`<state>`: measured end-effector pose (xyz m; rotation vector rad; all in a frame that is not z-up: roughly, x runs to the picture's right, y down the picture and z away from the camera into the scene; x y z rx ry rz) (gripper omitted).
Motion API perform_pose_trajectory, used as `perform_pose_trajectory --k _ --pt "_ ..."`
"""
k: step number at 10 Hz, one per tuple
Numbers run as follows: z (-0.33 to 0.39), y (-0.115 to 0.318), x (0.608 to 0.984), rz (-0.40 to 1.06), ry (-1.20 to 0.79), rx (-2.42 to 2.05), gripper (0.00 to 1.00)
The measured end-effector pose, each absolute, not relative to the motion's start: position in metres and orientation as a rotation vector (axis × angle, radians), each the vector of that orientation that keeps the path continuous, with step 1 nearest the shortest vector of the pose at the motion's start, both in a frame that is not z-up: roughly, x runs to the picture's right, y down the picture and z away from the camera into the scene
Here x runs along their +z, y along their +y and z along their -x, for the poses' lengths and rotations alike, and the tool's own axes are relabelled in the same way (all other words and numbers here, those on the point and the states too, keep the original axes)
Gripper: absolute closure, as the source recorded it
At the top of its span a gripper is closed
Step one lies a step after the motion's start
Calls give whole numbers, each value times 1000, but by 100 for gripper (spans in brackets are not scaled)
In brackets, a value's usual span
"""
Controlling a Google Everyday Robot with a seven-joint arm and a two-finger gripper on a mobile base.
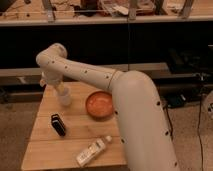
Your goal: Knock the eraser over
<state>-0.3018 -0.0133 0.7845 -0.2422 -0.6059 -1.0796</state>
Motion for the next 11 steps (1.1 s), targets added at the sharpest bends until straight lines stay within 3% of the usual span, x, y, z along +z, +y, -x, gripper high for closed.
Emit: perform_pose_trajectory --k 2,3,5,8,9,10,11 --pt "312 -1 783 236 -621 -1102 43" --pt "312 2 781 233 -621 -1103 46" --pt "314 18 770 232 -629 -1105 64" --pt "314 34 764 222 -642 -1134 67" --pt "314 35 765 219 -641 -1135 73" --pt "312 41 763 210 -650 -1114 87" --pt "311 46 764 210 -654 -1100 92"
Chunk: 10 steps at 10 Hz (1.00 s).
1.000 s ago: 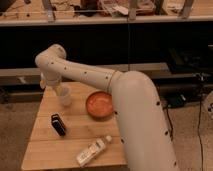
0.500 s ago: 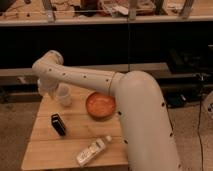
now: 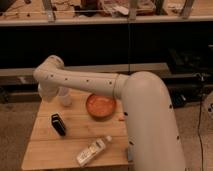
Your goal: Knock the eraser over
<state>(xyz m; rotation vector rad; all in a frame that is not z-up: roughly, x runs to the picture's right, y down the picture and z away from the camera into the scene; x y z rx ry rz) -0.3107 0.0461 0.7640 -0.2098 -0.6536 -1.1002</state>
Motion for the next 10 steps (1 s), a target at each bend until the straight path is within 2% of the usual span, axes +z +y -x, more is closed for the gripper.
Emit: perform_pose_trajectory --k 1,3,10 --pt "309 52 766 205 -655 -1093 95" --pt "311 62 766 204 -667 -1093 95" --pt "281 58 777 185 -671 -1019 95"
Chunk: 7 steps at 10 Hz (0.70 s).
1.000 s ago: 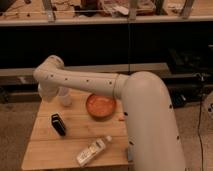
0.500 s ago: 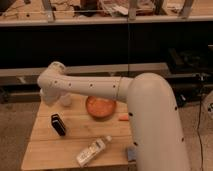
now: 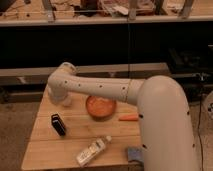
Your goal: Knock the eraser over
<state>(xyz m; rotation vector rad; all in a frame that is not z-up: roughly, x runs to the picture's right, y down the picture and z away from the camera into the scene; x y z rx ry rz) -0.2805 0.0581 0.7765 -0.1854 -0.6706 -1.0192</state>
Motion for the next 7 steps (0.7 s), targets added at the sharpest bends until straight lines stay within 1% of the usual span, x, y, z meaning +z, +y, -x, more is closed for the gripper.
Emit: perform_pose_trajectory --k 7 --pt "276 77 779 205 -694 -1000 95"
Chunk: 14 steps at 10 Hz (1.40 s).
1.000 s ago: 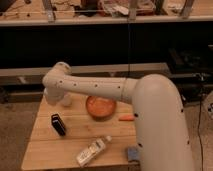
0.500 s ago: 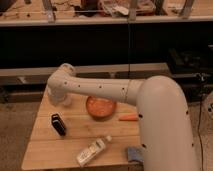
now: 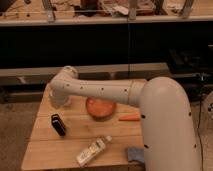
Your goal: Knock the eraser over
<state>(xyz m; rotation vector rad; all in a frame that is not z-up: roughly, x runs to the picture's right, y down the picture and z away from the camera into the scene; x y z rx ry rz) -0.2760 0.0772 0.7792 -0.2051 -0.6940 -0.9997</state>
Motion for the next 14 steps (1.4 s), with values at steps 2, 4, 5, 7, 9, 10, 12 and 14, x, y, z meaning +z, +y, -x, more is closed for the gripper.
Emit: perform_pose_trajectory --k 2,4,5,7,9,10,12,14 --pt "275 82 779 214 -699 -998 95" --pt "276 85 778 221 -702 -994 95" --pt "276 87 777 225 -703 -991 95" --pt "274 89 777 235 -705 -986 95" --pt "275 91 777 242 -706 -980 95" --pt "275 92 777 248 -708 -976 95" --pt "275 94 777 256 -709 -970 95" --pt "275 95 777 261 -710 -966 95"
